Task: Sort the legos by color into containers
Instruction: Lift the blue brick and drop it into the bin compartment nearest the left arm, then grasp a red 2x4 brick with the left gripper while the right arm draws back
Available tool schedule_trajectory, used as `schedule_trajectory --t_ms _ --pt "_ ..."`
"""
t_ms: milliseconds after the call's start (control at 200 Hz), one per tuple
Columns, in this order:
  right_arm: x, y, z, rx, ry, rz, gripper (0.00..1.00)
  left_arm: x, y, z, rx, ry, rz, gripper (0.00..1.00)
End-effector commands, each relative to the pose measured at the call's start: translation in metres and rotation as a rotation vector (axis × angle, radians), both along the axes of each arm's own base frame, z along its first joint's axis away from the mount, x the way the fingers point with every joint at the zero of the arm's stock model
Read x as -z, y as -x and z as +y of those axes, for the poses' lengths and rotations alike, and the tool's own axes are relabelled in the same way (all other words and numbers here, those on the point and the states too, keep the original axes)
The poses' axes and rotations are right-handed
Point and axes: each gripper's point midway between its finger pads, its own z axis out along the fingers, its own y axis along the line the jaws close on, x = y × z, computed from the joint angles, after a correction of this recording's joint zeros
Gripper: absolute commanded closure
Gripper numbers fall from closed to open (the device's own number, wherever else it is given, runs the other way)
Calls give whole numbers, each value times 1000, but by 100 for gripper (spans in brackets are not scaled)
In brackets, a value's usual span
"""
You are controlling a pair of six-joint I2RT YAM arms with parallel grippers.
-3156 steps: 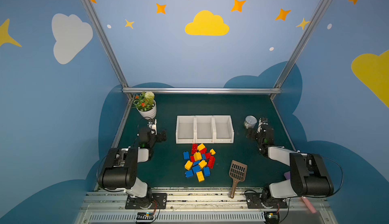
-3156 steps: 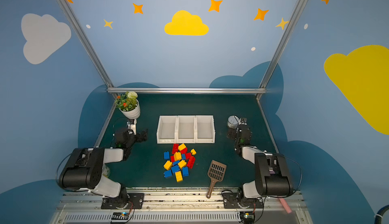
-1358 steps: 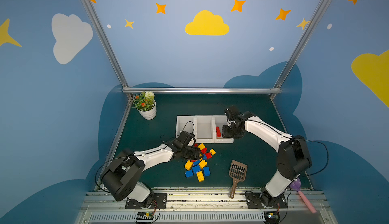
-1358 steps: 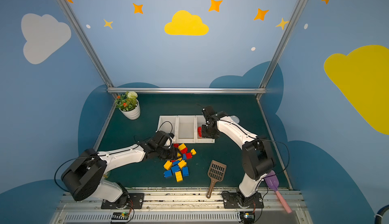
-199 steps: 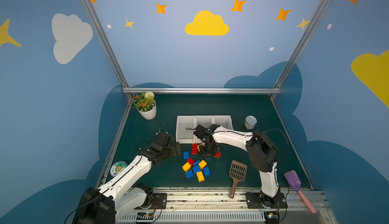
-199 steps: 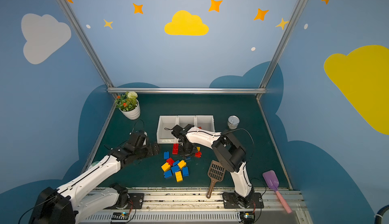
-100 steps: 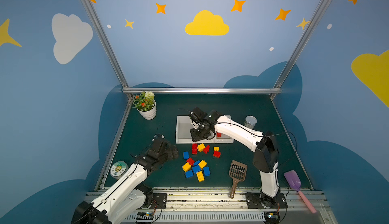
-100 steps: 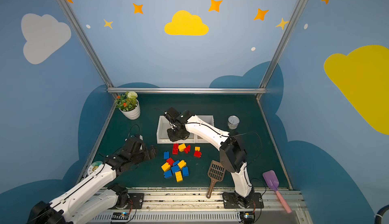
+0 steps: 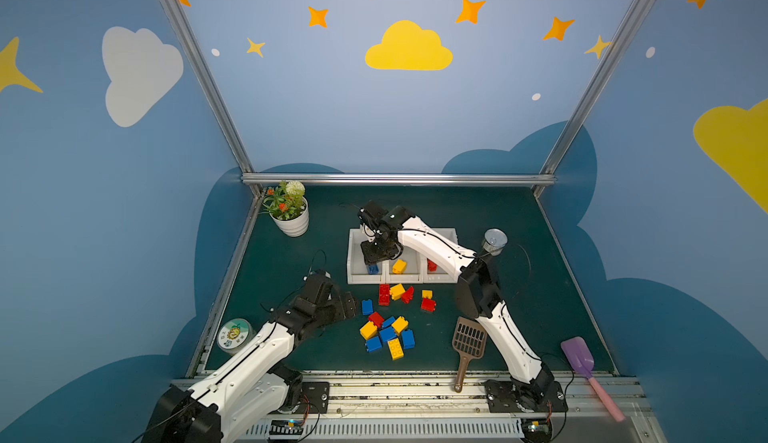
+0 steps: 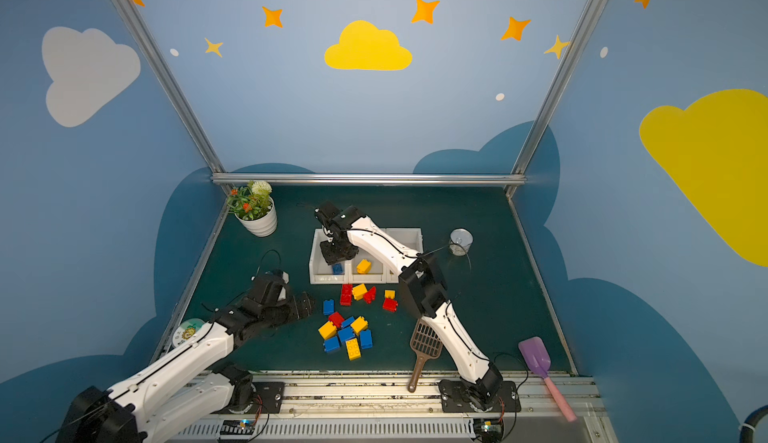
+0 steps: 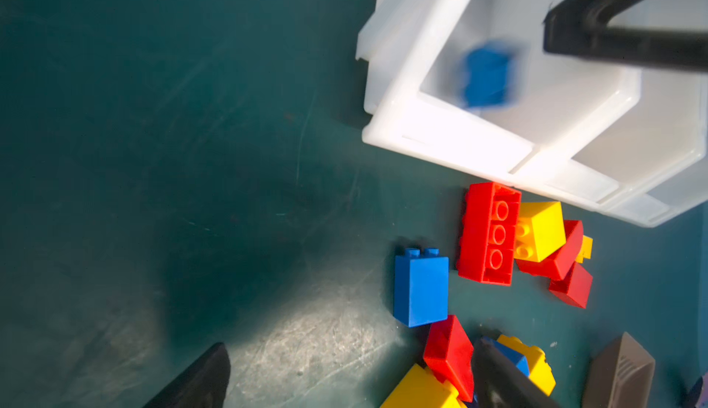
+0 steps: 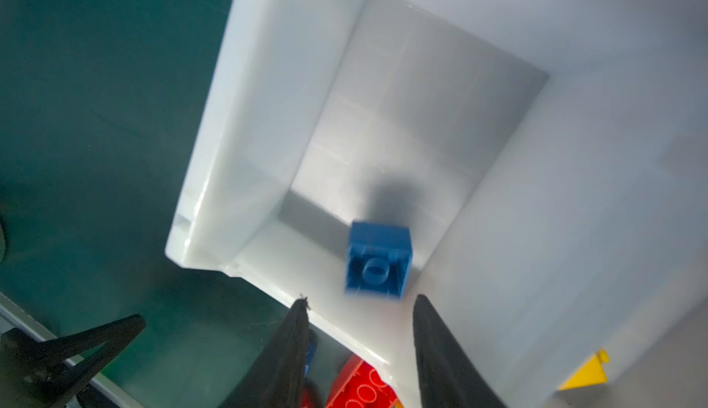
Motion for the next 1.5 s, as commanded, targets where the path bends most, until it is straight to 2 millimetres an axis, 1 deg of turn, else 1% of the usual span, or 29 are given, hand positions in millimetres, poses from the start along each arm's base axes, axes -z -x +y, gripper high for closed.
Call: schedule_trajectory --t_ms 0,90,185,320,345,400,486,576,641,646,651,661,666,676,681,696,701,716,726,736,791,876,926,1016,1121,1186,1247,1367,1497 --pt "-30 0 -1 -9 -38 -27 44 -5 -4 -9 25 41 -16 3" --pt "-44 -2 -2 -8 -57 -47 40 -4 -5 -11 40 44 -19 5" --pt "-64 -1 -4 -13 -88 -69 41 -5 -6 -14 56 45 -23 9" --pt "-112 7 -9 -38 -182 -134 42 -8 -9 -21 91 63 -27 13" --pt "-123 9 -11 -39 -203 -151 42 -9 -9 -22 94 67 -19 14" --pt "-137 13 -18 -38 -228 -172 42 -15 -9 -25 102 71 2 17" --pt "-149 21 -33 -15 -233 -184 43 -24 -7 -29 121 55 32 20" --pt "-145 33 -60 48 -182 -171 43 -39 -11 -40 175 41 5 21" --pt "-137 44 -85 84 -124 -199 45 -43 -16 -51 241 5 -47 22" --pt "-139 45 -88 89 -126 -207 45 -43 -16 -51 247 1 -52 22" --pt "-135 45 -89 92 -117 -205 45 -43 -16 -52 252 -3 -56 22" --pt "-133 47 -94 99 -110 -212 45 -41 -17 -53 263 -12 -62 22" --pt "-136 48 -96 103 -115 -222 45 -41 -17 -54 269 -17 -67 22" --pt "-131 48 -100 115 -101 -226 45 -39 -18 -55 275 -26 -73 22" --pt "-134 50 -104 120 -106 -235 45 -38 -18 -55 277 -31 -75 22" --pt "-127 51 -109 122 -92 -238 45 -36 -19 -56 283 -41 -76 22" --pt "-131 53 -112 123 -101 -248 45 -35 -19 -56 283 -44 -75 22" --pt "-123 55 -118 129 -82 -246 45 -32 -20 -58 285 -46 -68 23" --pt "-127 57 -120 132 -92 -254 45 -31 -20 -59 288 -44 -62 23" --pt "-125 60 -127 150 -90 -248 45 -29 -20 -60 290 -41 -54 23" --pt "-120 74 -148 202 -91 -225 45 -25 -20 -75 335 -15 -23 24" --pt "-103 91 -182 286 -75 -232 45 -15 -25 -91 376 -91 -7 24" --pt "-97 98 -196 307 -88 -262 45 -12 -29 -98 380 -117 5 25" --pt "-92 109 -215 308 -125 -319 45 -5 -35 -111 398 -155 28 27" --pt "-88 119 -244 381 -112 -331 46 4 -40 -113 409 -227 92 31" --pt "-85 122 -256 411 -100 -330 46 9 -42 -116 418 -251 119 33" --pt "-83 124 -262 426 -100 -327 46 12 -43 -118 420 -259 125 36" --pt "-84 122 -265 433 -100 -325 46 17 -44 -115 400 -292 132 39" --pt "-82 119 -264 427 -91 -312 47 23 -44 -114 396 -303 145 43"
